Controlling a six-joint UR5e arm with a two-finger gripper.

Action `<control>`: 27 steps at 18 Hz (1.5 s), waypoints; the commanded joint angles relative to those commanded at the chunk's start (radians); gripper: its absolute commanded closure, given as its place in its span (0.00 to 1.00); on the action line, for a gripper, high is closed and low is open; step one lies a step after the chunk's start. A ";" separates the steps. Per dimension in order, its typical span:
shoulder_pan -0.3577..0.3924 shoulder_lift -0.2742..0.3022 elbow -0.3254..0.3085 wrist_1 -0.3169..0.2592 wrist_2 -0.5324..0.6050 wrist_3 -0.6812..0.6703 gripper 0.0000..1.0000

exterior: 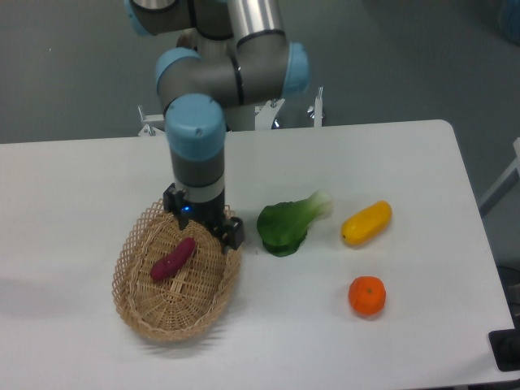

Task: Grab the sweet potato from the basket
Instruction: 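Lower the gripper onto the purple sweet potato and close on it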

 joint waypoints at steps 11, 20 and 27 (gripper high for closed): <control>-0.060 -0.068 -0.087 0.111 0.037 0.008 0.00; -0.066 -0.083 -0.078 0.123 0.051 0.009 0.52; -0.066 -0.077 -0.068 0.123 0.055 0.020 0.77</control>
